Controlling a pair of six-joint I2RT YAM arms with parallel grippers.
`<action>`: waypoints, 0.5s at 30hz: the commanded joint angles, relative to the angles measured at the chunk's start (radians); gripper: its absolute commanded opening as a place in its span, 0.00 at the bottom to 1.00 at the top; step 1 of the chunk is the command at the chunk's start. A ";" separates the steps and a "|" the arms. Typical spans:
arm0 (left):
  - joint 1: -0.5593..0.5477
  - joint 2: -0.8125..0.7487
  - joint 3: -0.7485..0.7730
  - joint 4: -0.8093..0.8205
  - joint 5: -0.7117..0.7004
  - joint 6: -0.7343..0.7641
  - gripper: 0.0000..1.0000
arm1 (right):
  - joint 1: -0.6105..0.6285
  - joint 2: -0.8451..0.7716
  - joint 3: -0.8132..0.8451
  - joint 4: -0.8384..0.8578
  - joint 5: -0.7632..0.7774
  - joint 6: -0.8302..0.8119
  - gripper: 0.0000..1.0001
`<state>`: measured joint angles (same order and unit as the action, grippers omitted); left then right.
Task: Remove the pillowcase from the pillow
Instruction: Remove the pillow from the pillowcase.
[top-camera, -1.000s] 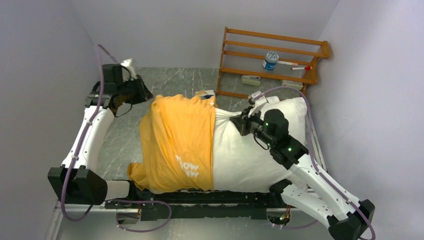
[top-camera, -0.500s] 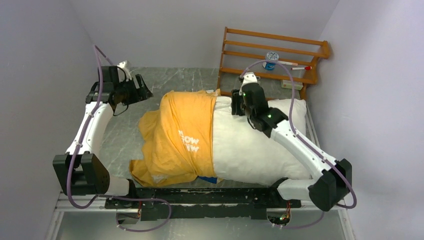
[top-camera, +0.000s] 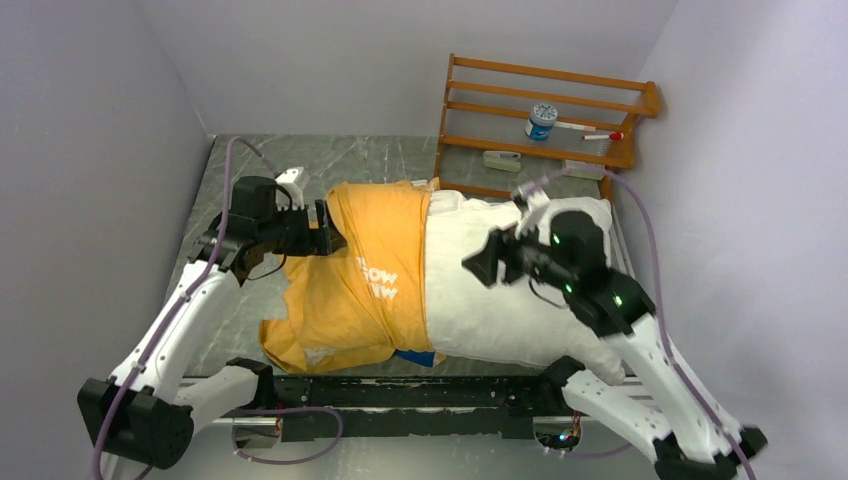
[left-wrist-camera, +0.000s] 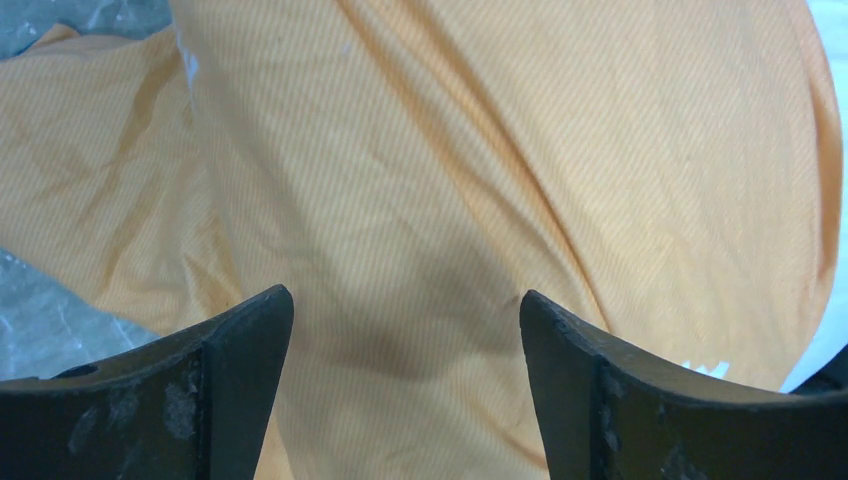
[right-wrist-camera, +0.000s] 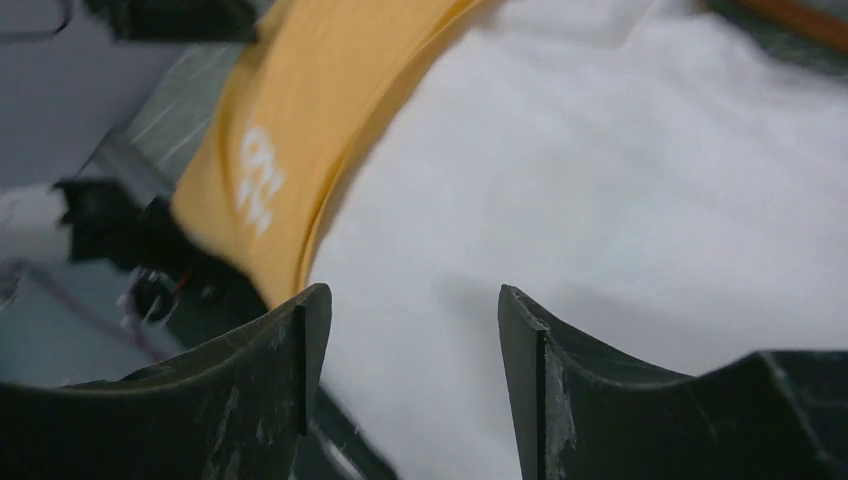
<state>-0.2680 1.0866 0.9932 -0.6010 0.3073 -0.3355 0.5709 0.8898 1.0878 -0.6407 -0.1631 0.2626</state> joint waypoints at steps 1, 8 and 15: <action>-0.002 -0.073 -0.043 -0.099 -0.035 0.025 0.88 | 0.010 -0.200 -0.174 0.055 -0.243 0.031 0.65; -0.004 -0.147 -0.083 -0.229 -0.077 0.015 0.89 | 0.022 -0.022 -0.084 -0.191 -0.031 0.074 0.65; -0.005 -0.246 -0.236 -0.235 0.081 -0.020 0.90 | 0.296 0.065 -0.141 -0.265 0.359 0.307 0.74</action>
<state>-0.2684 0.8845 0.8299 -0.7982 0.2806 -0.3332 0.7326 0.9344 0.9840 -0.7788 -0.0811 0.4198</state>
